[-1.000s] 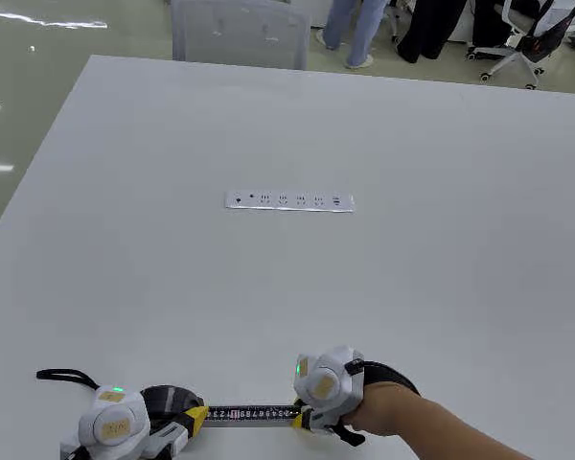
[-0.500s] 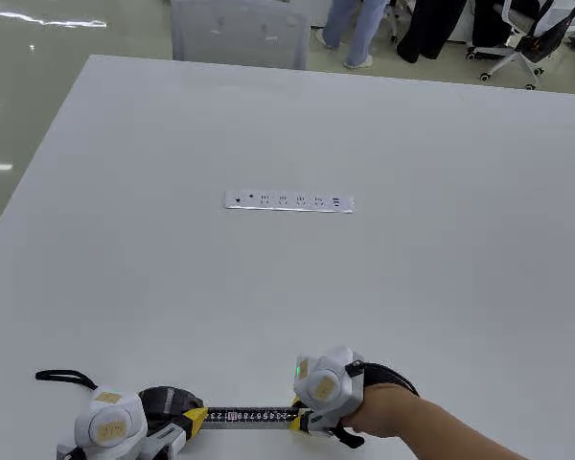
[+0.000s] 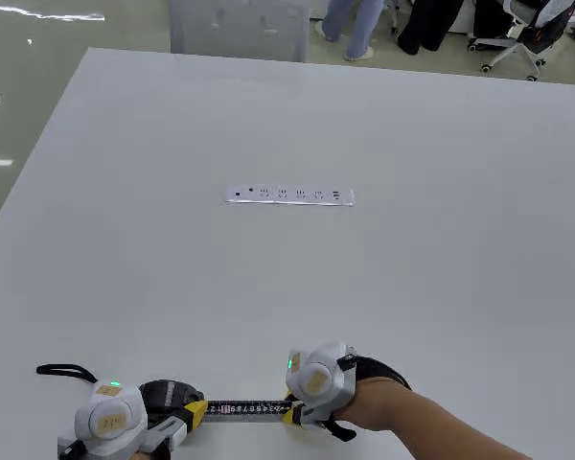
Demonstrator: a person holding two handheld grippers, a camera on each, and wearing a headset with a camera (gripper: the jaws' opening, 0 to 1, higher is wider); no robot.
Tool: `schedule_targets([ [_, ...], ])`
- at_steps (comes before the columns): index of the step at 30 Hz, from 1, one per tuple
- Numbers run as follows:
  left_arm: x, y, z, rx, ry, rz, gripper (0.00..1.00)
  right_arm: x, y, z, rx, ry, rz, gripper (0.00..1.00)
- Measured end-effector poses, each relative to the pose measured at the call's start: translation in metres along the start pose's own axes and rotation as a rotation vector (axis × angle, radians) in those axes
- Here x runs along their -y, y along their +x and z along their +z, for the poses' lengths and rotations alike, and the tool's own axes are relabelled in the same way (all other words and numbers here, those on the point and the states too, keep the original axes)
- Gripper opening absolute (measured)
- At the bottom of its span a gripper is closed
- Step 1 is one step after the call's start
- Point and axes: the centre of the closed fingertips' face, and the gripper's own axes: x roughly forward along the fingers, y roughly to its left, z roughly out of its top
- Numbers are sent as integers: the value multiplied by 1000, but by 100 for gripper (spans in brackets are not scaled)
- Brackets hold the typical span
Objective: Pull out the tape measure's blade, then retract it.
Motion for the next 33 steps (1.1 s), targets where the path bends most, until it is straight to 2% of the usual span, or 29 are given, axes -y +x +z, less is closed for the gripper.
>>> schedule_targets([
  [4, 0, 0, 0, 3, -6, -1, 59, -1, 3, 2, 5, -14, -2, 14],
  [5, 0, 0, 0, 2, -9, 1, 59, -1, 6, 12, 14, -19, -8, 14],
  [6, 0, 0, 0, 2, -10, 1, 59, -2, 7, 14, 14, -7, -8, 14],
  [9, -1, 0, 0, 0, -10, 0, 59, -3, 8, 16, 16, -40, 2, 14],
  [20, 0, 0, 1, -9, -17, -12, 59, -5, 10, 21, 32, -16, 3, 14],
  [25, 0, 0, 0, -6, -1, -4, 59, -5, 13, 26, 10, -22, -3, 14],
  [33, 3, 2, -1, -1, 60, 7, 59, -9, 18, 31, 8, -20, 9, 14],
])
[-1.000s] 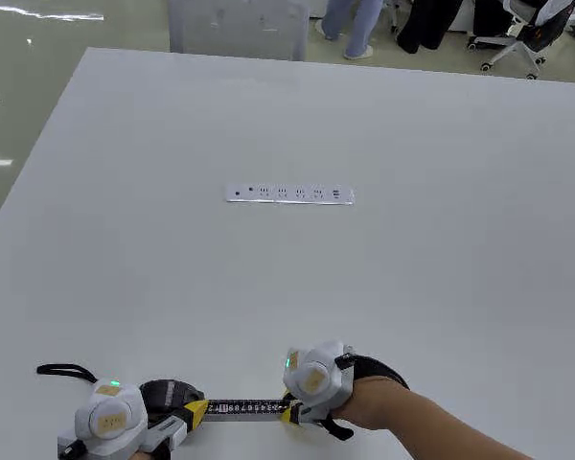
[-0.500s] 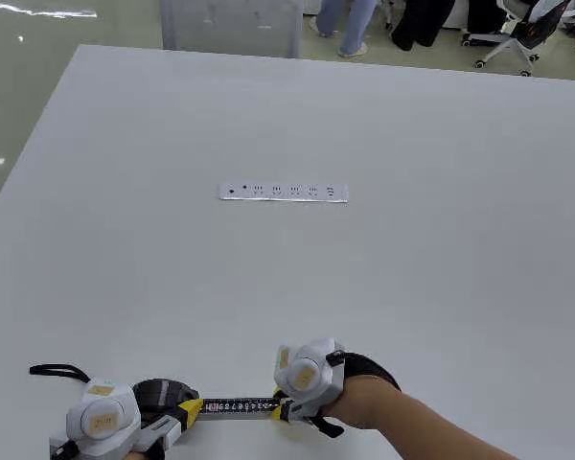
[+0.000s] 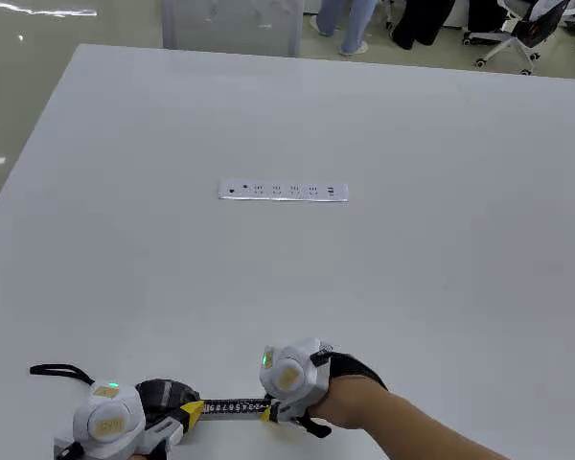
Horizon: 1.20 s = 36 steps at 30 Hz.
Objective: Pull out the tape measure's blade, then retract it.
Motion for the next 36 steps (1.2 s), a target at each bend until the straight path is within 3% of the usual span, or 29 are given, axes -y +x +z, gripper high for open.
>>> schedule_targets([
  [12, -1, 0, 0, 3, 4, 2, 59, -1, 2, 4, 4, -2, 0, 14],
  [16, -1, 0, 0, 7, 13, 6, 59, -2, 5, 8, 14, 4, 1, 15],
  [18, -1, -1, 0, 11, 27, 10, 59, -6, 11, 23, 46, -2, 14, 15],
  [36, -1, -1, 0, 7, 17, 9, 59, -8, 15, 34, 79, -20, 34, 14],
])
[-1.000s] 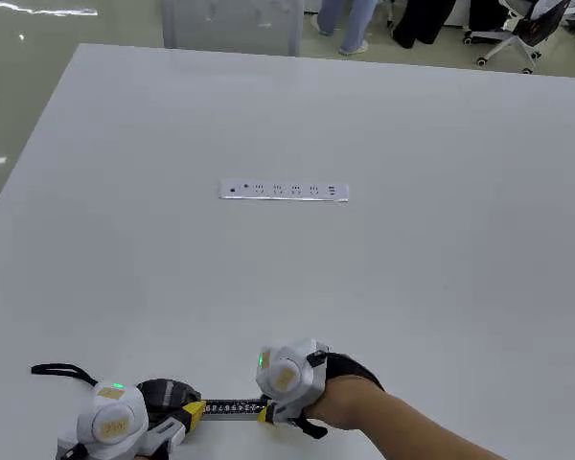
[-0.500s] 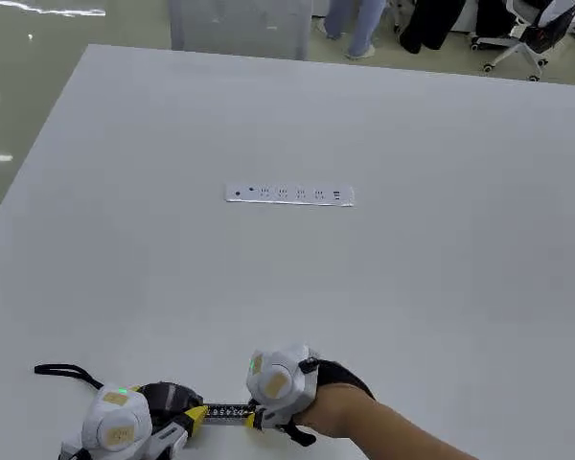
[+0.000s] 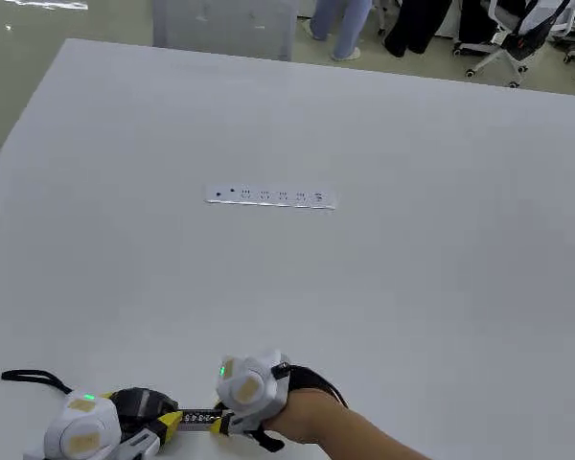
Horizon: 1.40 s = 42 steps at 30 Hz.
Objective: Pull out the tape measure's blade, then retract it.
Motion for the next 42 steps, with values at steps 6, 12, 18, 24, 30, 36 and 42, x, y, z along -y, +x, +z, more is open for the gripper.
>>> schedule_targets([
  [6, -2, 0, 2, -14, -44, -15, 58, 0, 6, 12, 73, 2, 2, 14],
  [12, -2, 0, 3, -22, -65, -25, 58, -1, 11, 17, 79, -15, 9, 14],
  [18, 0, -1, 1, -13, -39, -18, 58, -1, 13, 20, 73, -21, 20, 14],
  [24, -2, 0, 2, 4, -31, -18, 61, -3, 15, 22, 79, -25, 26, 14],
  [30, 1, 0, 0, 0, 32, -11, 62, -3, 16, 23, 83, -20, 26, 14],
  [36, -1, 2, -3, -4, 70, -13, 61, -3, 17, 23, 69, -23, 21, 14],
  [42, 0, 0, -4, -16, 38, -31, 61, -2, 17, 23, 73, -23, 22, 14],
])
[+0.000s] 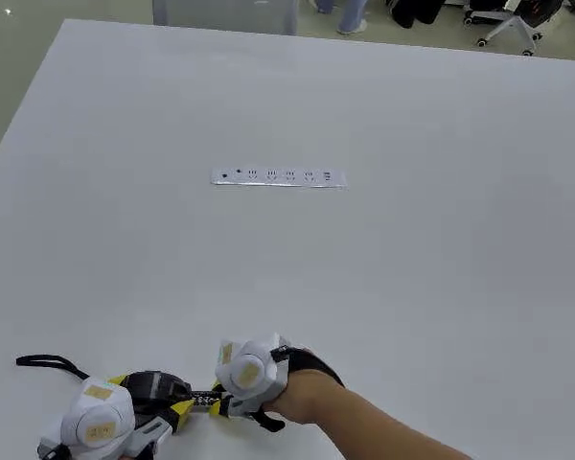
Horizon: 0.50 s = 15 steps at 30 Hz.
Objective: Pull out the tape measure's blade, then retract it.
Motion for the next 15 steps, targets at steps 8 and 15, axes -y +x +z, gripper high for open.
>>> schedule_targets([
  [8, 0, 0, 5, 17, -87, -1, 62, -1, 0, 0, -3, -2, -3, 14],
  [15, -1, -1, 5, 26, -87, -8, 59, 0, -1, 0, -3, -2, -4, 14],
])
